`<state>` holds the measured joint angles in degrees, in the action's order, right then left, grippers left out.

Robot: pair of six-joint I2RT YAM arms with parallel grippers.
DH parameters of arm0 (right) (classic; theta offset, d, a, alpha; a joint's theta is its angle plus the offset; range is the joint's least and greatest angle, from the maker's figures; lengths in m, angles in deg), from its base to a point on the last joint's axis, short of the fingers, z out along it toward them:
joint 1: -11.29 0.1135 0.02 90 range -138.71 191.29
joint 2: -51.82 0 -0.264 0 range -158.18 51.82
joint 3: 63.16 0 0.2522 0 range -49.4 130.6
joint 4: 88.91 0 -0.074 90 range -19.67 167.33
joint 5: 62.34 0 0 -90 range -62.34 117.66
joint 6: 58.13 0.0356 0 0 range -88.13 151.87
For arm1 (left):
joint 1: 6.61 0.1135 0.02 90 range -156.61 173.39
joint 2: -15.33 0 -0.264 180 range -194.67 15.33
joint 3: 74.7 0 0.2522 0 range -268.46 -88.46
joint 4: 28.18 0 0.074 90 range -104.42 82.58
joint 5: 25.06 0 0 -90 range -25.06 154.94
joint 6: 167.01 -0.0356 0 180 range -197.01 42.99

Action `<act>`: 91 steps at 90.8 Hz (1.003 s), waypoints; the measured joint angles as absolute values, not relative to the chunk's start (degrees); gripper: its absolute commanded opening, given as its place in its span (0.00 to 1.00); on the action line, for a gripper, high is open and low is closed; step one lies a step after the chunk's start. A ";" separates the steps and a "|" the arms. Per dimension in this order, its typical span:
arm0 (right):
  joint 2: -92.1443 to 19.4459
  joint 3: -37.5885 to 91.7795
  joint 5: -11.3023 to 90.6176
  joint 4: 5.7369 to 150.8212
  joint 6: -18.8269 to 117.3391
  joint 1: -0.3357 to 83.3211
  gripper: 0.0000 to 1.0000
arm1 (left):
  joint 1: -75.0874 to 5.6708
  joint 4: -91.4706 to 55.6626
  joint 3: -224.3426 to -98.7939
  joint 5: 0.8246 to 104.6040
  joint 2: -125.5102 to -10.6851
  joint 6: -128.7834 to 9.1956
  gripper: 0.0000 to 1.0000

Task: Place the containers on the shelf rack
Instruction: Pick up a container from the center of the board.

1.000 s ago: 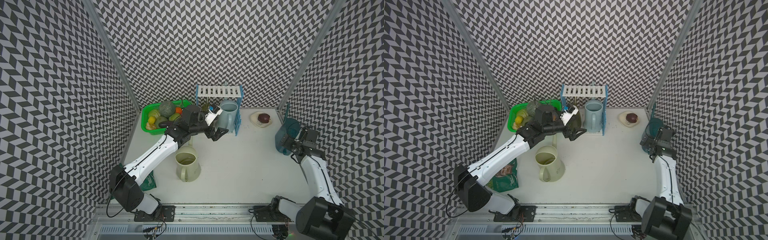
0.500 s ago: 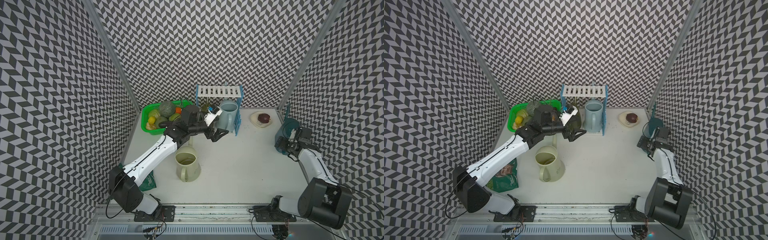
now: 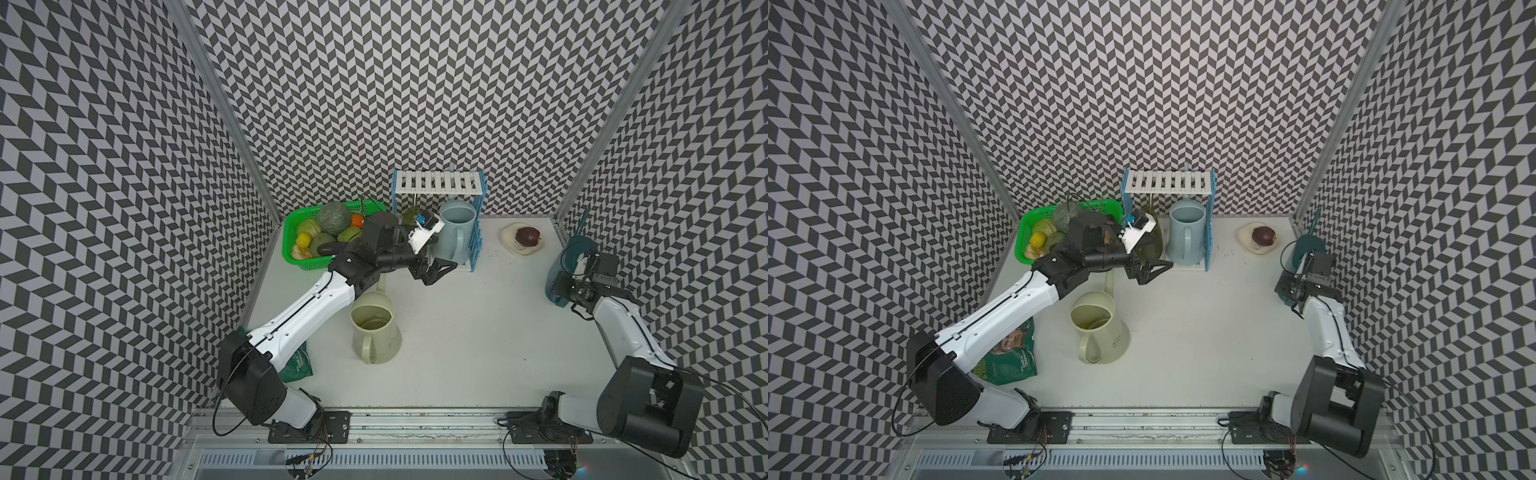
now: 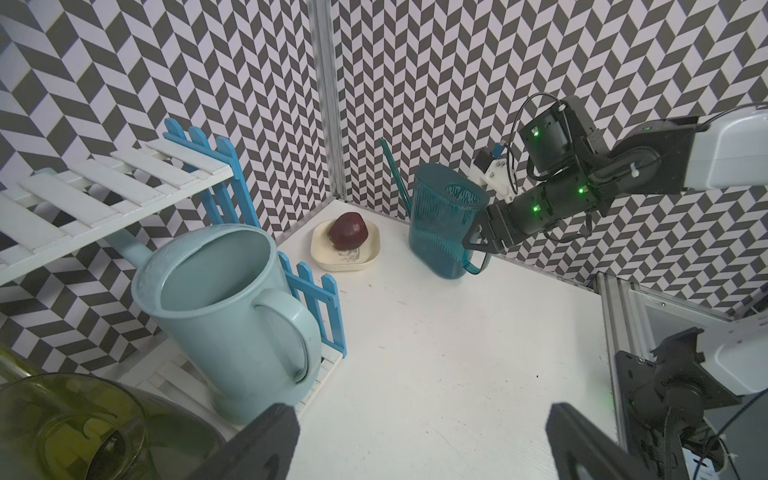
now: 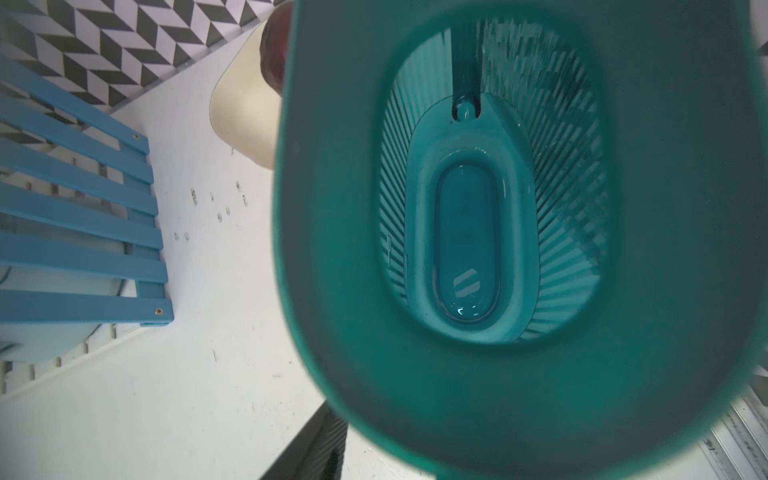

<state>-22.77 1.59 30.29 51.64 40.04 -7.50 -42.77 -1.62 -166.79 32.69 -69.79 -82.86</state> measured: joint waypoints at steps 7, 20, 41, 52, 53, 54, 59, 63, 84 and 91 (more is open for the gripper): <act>-22.73 0.34 29.29 53.25 40.47 -7.43 0.56 | -42.55 -1.76 -166.31 32.69 -69.86 -82.71 1.00; -22.18 -2.54 27.21 54.85 41.32 -7.06 0.55 | -42.18 -2.02 -165.96 32.65 -69.92 -82.29 1.00; -20.67 -5.36 23.98 57.80 42.53 -6.86 0.47 | -41.81 -2.94 -165.17 32.50 -69.94 -81.86 1.00; -19.86 -6.48 22.93 59.77 42.94 -6.86 0.42 | -41.68 -2.98 -164.97 32.43 -69.97 -81.83 1.00; -19.84 -6.52 22.90 59.88 43.01 -6.86 0.41 | -41.68 -3.00 -164.97 32.41 -69.97 -81.83 1.00; -19.82 -6.59 22.88 59.98 43.03 -6.86 0.41 | -41.68 -3.02 -164.97 32.41 -69.97 -81.83 1.00; -19.78 -7.05 22.58 60.99 43.10 -6.82 0.38 | -41.50 -3.22 -164.97 32.30 -69.97 -81.81 1.00; -19.76 -7.40 22.42 61.58 43.27 -6.82 0.37 | -41.44 -3.24 -164.97 32.26 -69.97 -81.81 1.00; -19.14 -10.06 21.20 64.97 43.47 -6.36 0.27 | -40.94 -3.66 -164.06 32.21 -69.97 -81.59 1.00; -18.84 -10.54 20.63 65.89 43.49 -6.21 0.23 | -40.85 -3.68 -163.60 32.19 -69.97 -81.44 1.00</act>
